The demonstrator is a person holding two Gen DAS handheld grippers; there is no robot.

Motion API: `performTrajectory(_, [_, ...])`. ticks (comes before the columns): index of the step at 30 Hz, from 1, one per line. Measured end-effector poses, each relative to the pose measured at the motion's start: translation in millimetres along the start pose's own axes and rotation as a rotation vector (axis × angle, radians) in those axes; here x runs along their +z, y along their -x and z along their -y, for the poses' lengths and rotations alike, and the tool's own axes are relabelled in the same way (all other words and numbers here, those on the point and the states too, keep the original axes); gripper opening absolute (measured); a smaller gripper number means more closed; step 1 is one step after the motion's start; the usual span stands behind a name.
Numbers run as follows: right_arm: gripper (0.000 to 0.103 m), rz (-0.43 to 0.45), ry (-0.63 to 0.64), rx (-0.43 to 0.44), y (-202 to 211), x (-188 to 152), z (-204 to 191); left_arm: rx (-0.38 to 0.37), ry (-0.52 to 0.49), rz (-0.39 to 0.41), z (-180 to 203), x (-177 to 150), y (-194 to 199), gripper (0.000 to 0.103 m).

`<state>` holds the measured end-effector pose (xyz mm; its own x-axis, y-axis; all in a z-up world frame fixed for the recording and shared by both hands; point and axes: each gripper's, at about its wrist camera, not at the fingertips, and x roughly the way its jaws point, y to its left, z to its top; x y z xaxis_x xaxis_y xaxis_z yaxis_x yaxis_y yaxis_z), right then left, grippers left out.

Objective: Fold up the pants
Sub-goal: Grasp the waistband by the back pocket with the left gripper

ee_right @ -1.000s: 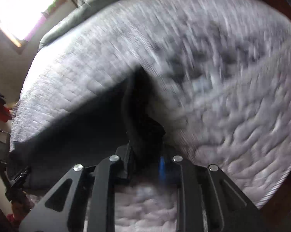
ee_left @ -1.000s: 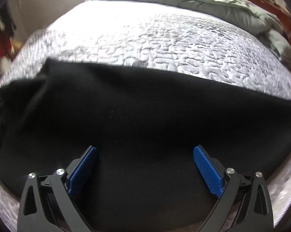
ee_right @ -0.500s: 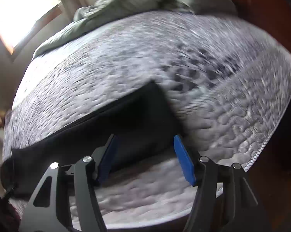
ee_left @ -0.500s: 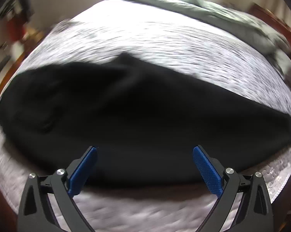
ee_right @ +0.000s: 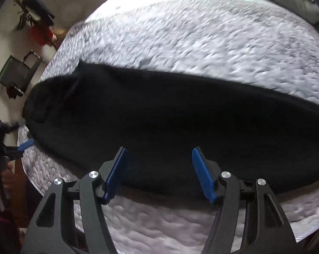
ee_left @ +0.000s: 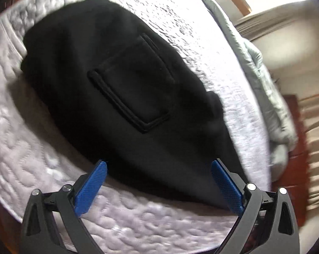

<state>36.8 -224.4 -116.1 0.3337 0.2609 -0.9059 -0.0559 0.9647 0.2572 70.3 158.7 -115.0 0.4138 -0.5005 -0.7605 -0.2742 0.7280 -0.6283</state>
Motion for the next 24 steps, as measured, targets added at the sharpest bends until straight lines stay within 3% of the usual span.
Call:
performTrajectory(8, [0.071,-0.035,0.054,-0.046,-19.6,-11.5,-28.8,-0.04,0.081,-0.039,-19.3,6.7,-13.7,0.091])
performTrajectory(12, [0.074,-0.046,0.062,-0.053,-26.8,-11.0,-32.7,-0.051,0.104,-0.03,-25.1,11.9,-12.7,0.08])
performTrajectory(15, [0.076,-0.045,0.077,-0.064,-32.4,-9.5,-36.0,-0.058,0.147,-0.023,-30.4,16.9,-18.0,0.065])
performTrajectory(17, [0.076,-0.046,0.08,-0.068,-34.2,-9.7,-37.1,-0.055,0.17,-0.017,-34.6,19.8,-23.1,0.045])
performTrajectory(18, [0.077,-0.047,0.079,-0.068,-34.6,-9.2,-37.2,-0.033,0.169,-0.013,-36.6,19.9,-24.3,0.025])
performTrajectory(21, [0.078,-0.053,0.073,-0.067,-34.2,-8.5,-35.5,-0.024,0.179,0.02,-38.2,14.0,-22.0,0.016])
performTrajectory(24, [0.081,-0.065,0.073,-0.064,-33.0,-8.5,-33.7,-0.021,0.17,0.096,-30.2,-2.9,-1.3,0.015])
